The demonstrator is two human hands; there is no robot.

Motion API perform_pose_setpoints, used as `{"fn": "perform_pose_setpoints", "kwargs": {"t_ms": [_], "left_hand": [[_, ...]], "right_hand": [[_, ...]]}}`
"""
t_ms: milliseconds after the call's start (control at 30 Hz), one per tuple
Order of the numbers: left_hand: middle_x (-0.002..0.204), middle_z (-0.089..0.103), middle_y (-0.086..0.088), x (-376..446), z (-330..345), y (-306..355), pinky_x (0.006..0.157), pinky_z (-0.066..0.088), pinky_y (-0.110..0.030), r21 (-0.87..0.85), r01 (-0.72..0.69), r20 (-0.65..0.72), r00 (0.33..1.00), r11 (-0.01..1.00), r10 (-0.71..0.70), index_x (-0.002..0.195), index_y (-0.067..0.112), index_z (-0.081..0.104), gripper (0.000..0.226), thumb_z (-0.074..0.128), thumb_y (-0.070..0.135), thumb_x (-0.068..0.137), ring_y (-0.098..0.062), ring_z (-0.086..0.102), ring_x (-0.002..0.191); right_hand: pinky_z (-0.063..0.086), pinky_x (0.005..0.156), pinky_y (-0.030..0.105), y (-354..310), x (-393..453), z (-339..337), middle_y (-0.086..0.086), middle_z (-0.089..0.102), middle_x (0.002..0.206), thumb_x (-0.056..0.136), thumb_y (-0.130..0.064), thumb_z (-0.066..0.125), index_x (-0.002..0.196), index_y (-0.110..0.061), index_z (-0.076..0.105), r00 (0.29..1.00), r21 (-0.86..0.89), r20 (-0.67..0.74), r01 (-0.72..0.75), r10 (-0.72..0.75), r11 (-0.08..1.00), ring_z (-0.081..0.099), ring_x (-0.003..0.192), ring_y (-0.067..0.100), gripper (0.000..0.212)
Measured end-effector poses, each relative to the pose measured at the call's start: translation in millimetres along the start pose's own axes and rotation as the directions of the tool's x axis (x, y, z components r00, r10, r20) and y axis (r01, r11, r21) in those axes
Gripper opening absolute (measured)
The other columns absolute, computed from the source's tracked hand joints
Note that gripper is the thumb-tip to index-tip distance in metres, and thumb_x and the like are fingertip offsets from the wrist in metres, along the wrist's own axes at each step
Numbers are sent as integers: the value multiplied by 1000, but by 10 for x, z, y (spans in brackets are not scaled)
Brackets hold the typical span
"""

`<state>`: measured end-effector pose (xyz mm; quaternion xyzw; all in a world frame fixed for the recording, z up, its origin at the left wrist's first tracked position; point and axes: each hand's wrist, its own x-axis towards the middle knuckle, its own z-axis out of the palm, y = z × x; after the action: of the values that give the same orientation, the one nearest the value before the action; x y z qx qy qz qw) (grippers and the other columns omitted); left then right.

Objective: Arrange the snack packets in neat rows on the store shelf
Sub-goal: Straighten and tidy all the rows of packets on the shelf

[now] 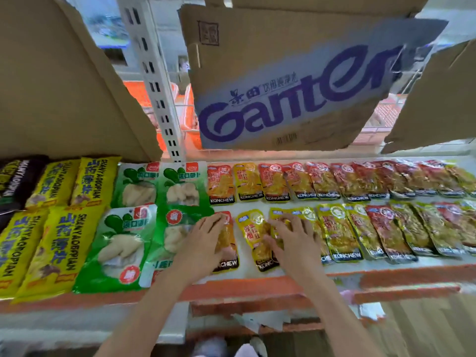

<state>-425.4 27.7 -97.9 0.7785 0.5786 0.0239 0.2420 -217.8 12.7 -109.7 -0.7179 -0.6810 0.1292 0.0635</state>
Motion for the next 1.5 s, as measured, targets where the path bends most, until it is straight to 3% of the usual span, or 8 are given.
{"fn": "perform_pose_setpoints", "kwargs": {"t_ms": [233,433,633,800,900,1100,1233,1500], "left_hand": [[153,11,6,11,7,-82,112,18,-37,33,45,-18,999,998,-44,146,34,23,73,54,55,84,-18,9,140],[155,1,5,-4,44,-60,114,11,-44,79,25,45,999,997,-28,143,48,17,82,35,82,71,-19,-1,142],[156,-5,4,-16,69,-16,115,11,-45,132,29,13,999,991,-31,146,42,12,63,42,55,91,-20,-4,142],[146,26,4,31,164,247,113,19,-36,43,18,-260,965,999,-7,138,28,38,62,44,58,84,-18,15,137],[135,43,-1,97,276,436,109,25,-39,4,-42,-309,950,999,41,131,20,50,83,31,76,73,-25,33,130],[148,28,10,221,413,358,113,15,-37,-30,-17,-212,977,999,10,141,31,36,96,34,86,62,-21,20,135],[152,18,13,176,444,307,114,12,-38,-127,6,-185,982,992,-30,141,41,29,107,17,95,49,-17,9,137],[152,11,18,159,432,332,114,3,-28,-82,46,-168,984,996,-59,148,29,13,125,-1,98,44,-5,-1,134]], "right_hand": [[27,99,44,-5,-5,31,-4,36,138,90,-54,44,126,-37,50,997,29,-77,19,-17,999,28,127,26,40],[32,91,47,-12,-17,108,1,47,128,89,-48,50,115,-30,58,985,-1,-175,1,-1,1000,39,118,29,32],[31,91,43,60,75,31,-3,45,125,93,-45,46,110,-32,61,987,56,-161,37,-28,998,36,117,26,26],[28,99,43,303,133,-72,-5,42,134,92,-41,51,126,-30,54,989,49,-103,111,-105,993,28,127,23,36],[25,105,39,439,142,-100,-6,40,139,91,-46,51,133,-24,45,991,77,-48,132,-128,988,23,134,23,48],[45,88,49,539,133,21,2,56,122,82,-48,57,117,-13,59,976,142,-186,144,-116,979,50,115,32,49],[46,82,51,554,111,43,5,56,119,81,-38,63,117,-21,61,964,119,-259,101,-67,988,52,109,36,40],[46,79,49,552,114,43,5,57,115,80,-40,55,109,-23,66,956,105,-283,107,-73,989,53,106,35,36]]}}
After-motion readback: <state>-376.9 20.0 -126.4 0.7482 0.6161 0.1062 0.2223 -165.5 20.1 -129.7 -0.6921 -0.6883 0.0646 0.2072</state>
